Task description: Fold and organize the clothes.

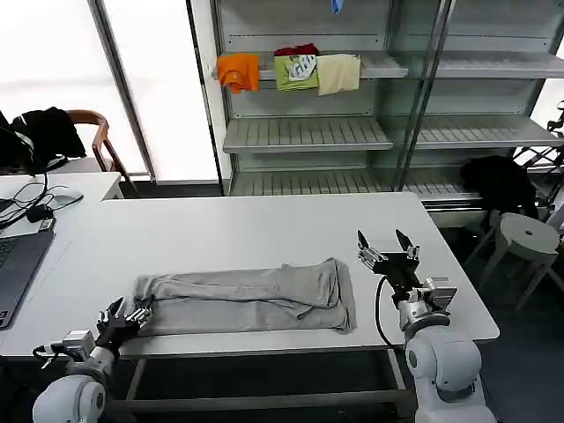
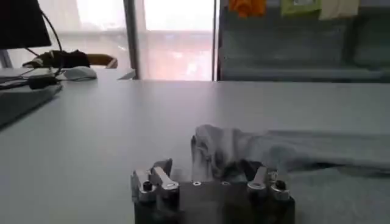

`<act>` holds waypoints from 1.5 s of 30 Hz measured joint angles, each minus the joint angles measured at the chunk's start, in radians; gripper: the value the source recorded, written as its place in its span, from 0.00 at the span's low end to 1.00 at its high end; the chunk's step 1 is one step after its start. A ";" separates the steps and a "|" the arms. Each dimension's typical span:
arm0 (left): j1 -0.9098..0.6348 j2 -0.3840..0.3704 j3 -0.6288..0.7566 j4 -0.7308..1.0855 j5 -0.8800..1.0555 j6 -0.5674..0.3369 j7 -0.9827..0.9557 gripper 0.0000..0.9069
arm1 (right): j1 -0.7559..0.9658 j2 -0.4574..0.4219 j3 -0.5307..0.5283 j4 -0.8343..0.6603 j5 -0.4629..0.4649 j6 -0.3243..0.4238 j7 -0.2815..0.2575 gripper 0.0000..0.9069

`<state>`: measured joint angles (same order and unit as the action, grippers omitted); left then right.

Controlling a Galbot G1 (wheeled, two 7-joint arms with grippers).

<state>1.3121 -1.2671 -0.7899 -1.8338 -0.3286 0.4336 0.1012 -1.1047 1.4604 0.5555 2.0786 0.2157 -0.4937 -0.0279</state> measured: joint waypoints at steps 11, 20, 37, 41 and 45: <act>-0.010 -0.018 0.011 0.010 -0.028 0.031 -0.005 0.02 | 0.008 -0.007 0.011 -0.008 0.013 0.010 0.011 1.00; -0.016 -0.025 0.014 0.015 -0.045 0.028 -0.001 0.01 | 0.006 -0.018 0.013 -0.004 0.021 0.011 0.017 1.00; -0.063 0.125 -0.136 0.068 0.073 -0.072 0.110 0.01 | -0.011 -0.045 0.014 -0.013 0.022 0.015 0.014 1.00; -0.093 0.223 -0.197 0.132 0.120 -0.100 0.160 0.01 | -0.014 -0.043 0.009 -0.021 0.020 0.017 0.015 1.00; -0.132 0.325 -0.249 0.194 0.158 -0.115 0.201 0.01 | -0.020 -0.038 0.006 -0.029 0.017 0.021 0.016 1.00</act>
<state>1.1799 -0.9424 -1.0391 -1.6399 -0.1707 0.3184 0.3026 -1.1252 1.4222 0.5611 2.0500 0.2325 -0.4727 -0.0119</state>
